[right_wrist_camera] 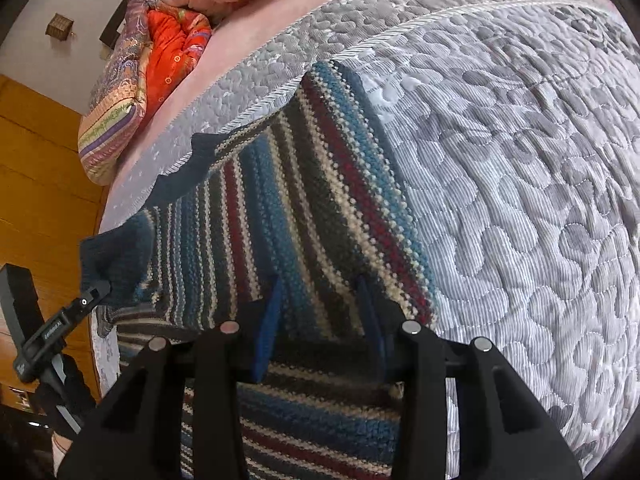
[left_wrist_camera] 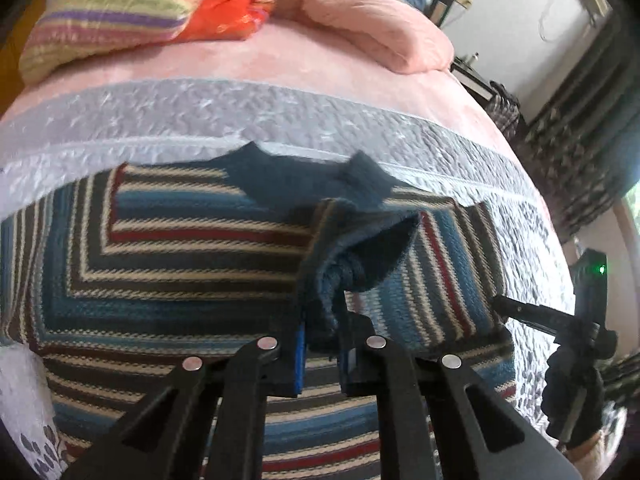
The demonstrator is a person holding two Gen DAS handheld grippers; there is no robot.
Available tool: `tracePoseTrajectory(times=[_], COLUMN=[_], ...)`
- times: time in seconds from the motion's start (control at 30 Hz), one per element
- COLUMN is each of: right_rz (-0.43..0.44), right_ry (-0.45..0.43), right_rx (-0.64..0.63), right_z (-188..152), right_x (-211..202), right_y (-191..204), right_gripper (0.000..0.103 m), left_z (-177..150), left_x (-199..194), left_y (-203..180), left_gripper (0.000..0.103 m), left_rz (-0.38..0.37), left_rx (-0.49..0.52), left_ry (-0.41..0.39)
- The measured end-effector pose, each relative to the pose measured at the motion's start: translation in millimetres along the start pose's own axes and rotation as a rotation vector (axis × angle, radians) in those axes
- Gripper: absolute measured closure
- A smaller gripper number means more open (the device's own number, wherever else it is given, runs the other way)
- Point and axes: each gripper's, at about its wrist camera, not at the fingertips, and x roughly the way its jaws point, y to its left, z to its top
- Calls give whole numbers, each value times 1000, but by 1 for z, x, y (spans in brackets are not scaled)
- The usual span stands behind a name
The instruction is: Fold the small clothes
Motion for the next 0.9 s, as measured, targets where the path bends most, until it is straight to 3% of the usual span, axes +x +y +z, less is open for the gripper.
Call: tracePoseTrajectory(times=[0.27, 0.63, 0.73, 0.9], right_rz=[-17, -34, -50, -54], right_ry=[9, 25, -1, 0], right_rx=[-11, -34, -84, -169], right_z=[2, 5, 4, 0], right_x=[2, 2, -12, -14], right_y=[5, 9, 26, 61], right_gripper=[65, 65, 63, 62], left_z=[0, -2, -1, 1], left_x=[8, 2, -14, -11], left_y=[60, 123, 115, 52], left_gripper=[91, 87, 87, 73], left_rz=[-41, 22, 34, 25], left_rx=[-183, -325, -299, -147], left_ry=[-8, 5, -23, 1])
